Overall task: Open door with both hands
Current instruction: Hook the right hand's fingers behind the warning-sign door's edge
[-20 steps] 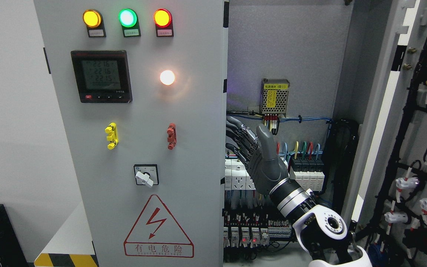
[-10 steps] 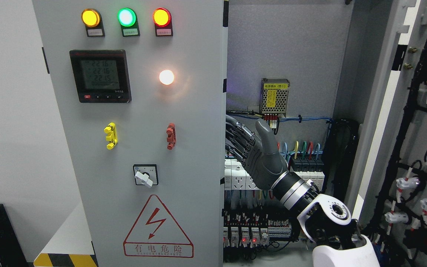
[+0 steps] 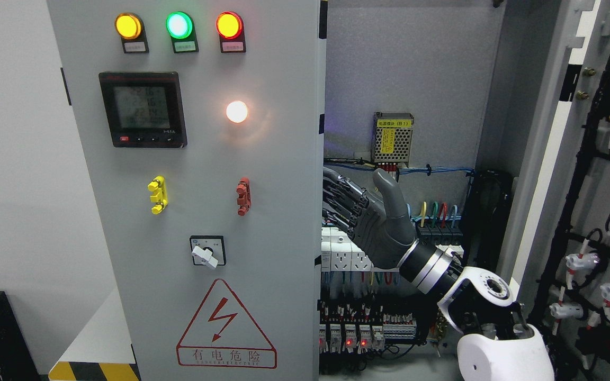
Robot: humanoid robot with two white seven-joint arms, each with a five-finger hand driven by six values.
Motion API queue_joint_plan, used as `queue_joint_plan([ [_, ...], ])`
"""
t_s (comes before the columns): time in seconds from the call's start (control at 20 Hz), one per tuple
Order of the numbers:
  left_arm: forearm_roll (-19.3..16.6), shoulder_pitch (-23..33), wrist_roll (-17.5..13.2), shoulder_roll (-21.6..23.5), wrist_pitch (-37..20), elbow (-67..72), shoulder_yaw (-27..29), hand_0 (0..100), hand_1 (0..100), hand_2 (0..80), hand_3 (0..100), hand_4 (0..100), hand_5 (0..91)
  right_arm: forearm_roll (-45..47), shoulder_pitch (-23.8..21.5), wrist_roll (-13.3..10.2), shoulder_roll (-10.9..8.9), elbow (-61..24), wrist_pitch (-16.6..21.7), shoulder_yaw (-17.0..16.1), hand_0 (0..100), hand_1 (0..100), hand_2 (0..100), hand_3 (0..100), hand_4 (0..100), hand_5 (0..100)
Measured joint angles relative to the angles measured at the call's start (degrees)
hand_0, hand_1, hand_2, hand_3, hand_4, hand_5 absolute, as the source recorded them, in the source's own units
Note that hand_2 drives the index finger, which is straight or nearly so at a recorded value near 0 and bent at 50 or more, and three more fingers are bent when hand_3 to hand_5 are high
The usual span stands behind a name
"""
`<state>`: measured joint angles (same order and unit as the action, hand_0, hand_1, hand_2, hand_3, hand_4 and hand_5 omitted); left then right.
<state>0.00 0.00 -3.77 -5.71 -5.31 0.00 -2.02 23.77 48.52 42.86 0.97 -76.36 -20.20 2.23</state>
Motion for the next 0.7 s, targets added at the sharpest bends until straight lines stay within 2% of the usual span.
queue_joint_plan([
  [0.45,0.0,0.0,0.0,0.0,-0.02,0.0,0.0,0,0,0.0,0,0,0.0,0.01,0.56,3.95,-0.55,1.92,-0.5,-0.9,0,0,0,0,0,0],
  [0.7,0.0,0.0,0.0,0.0,-0.03,0.0,0.0,0,0,0.0,0,0,0.0,0.03,1.44,5.09,-0.7,2.43,-3.26,-1.61,0,0,0,0,0,0],
])
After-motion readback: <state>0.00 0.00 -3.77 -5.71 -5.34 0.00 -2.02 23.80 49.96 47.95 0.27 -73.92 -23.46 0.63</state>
